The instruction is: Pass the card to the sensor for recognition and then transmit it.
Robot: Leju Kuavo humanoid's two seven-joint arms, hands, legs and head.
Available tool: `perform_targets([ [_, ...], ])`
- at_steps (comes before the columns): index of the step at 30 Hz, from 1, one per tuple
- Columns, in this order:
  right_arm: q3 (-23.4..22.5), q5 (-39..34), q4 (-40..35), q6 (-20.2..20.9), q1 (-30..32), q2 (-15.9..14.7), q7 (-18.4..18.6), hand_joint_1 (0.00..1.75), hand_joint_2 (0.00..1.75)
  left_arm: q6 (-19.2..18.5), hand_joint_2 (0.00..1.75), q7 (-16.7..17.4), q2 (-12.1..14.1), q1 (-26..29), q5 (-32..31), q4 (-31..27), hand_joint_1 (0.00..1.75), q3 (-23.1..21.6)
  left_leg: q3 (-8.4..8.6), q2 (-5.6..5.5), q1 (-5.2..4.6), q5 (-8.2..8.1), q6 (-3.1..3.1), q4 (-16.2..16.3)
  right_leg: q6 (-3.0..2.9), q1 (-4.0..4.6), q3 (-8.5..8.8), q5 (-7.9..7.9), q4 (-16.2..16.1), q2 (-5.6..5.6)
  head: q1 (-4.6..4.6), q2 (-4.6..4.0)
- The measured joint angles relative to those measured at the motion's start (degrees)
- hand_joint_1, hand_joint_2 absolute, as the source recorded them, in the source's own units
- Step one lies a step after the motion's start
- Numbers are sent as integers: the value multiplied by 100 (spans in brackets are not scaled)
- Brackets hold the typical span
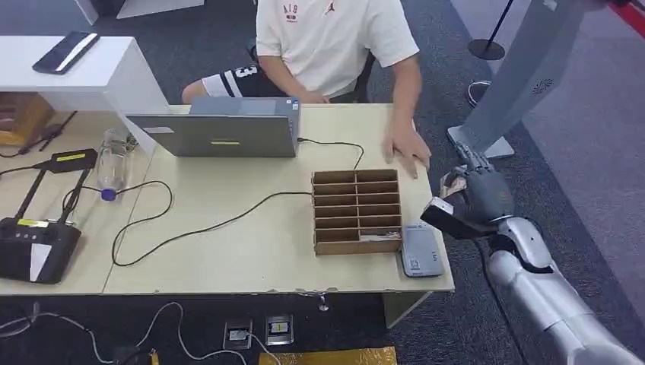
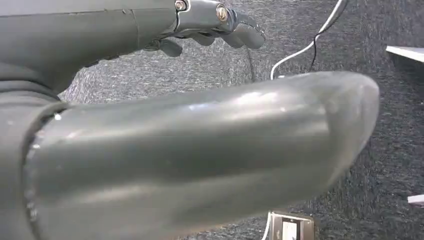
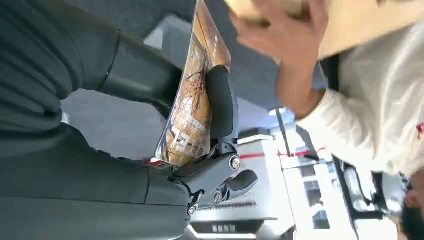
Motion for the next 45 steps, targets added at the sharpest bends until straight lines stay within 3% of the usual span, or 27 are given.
perform_targets([
  [13,-158,691,92,92,-1661,208,-488,175,175,-7,0,0,-26,-113,-142,0,0,-144,-4,-1,1,4,1,-1,0,1,-2,0,5,-3,4,0],
  [22,10,785,1333,40,-2696,931,-839,175,175,-24,0,20,-28,-211,-227,-7,0,-302,-7,-8,1,6,3,-1,0,2,-1,0,6,-10,4,0],
  [32,161,676,2359,26,-2910,1484,-852,175,175,-22,0,20,-33,-199,-118,-9,0,-337,-8,-10,1,6,3,0,0,1,-3,0,5,-10,4,0],
  [33,170,676,2428,26,-2913,1512,-848,120,175,-22,0,20,-33,-198,-111,-9,0,-341,-8,-10,1,6,3,0,0,1,-4,0,5,-9,4,0],
  [38,205,678,2660,-11,-2929,1589,-874,120,175,-20,0,17,-33,-165,-31,-9,0,-369,-7,-8,1,6,3,0,0,1,-4,0,4,-7,0,0],
  [39,218,676,2702,-26,-2932,1598,-883,7,175,-20,0,17,-33,-155,-11,-9,0,-372,-7,-8,1,6,3,0,0,1,-5,0,4,-7,4,0],
  [40,231,676,2734,-37,-2932,1604,-890,0,175,-20,0,17,-33,-146,-5,-9,0,-372,-8,-8,1,6,3,0,0,1,-5,0,4,-8,2,0],
  [45,253,621,2867,-135,-2939,1657,-920,0,175,-15,0,4,-35,-123,24,-9,0,-374,-8,-9,1,6,3,0,0,2,-5,0,5,-8,2,0],
])
